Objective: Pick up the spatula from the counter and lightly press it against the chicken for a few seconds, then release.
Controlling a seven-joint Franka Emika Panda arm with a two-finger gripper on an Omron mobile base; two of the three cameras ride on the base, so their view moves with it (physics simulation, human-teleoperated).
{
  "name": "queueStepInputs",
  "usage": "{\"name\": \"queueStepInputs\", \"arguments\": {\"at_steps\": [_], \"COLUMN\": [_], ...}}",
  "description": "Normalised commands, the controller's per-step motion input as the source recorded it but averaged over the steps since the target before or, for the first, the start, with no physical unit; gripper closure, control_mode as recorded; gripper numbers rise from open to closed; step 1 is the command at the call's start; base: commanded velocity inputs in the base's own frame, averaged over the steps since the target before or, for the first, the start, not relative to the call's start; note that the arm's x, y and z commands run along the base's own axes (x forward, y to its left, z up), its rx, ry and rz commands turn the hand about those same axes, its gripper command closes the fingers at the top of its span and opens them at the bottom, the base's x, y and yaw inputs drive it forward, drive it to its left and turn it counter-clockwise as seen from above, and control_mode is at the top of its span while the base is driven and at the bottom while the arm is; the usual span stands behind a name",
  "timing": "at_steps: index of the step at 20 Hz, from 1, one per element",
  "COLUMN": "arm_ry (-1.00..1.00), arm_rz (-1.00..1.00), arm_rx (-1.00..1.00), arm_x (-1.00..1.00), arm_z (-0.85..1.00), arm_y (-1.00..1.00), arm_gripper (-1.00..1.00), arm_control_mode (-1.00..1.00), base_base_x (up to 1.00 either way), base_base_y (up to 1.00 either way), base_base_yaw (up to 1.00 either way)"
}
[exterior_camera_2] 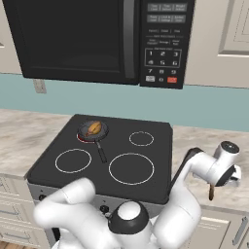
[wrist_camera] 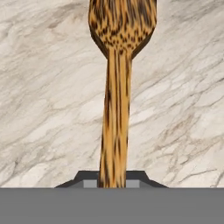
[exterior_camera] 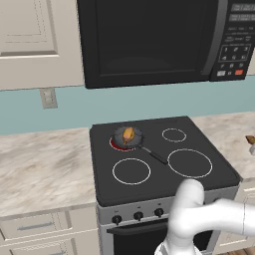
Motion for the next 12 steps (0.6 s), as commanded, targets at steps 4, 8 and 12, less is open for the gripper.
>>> {"name": "queueStepInputs", "arguments": {"at_steps": [4, 8, 12], "arm_ry": [-0.13, -0.08, -0.06], "arm_rz": [0.09, 0.07, 0.05], "arm_rx": [-0.04, -0.06, -0.07], "arm_x": [-0.31, -0.25, -0.22], "arm_z": [0.25, 0.25, 0.19], "arm_y": [0.16, 0.30, 0.45], "arm_gripper": [1.00, 1.00, 1.00], "arm_control_mode": [-1.00, -1.00, -1.00], "base_base_x": [0.00, 0.00, 0.00], "base_base_y": [0.00, 0.00, 0.00], "base_base_yaw": [0.00, 0.00, 0.00]}}
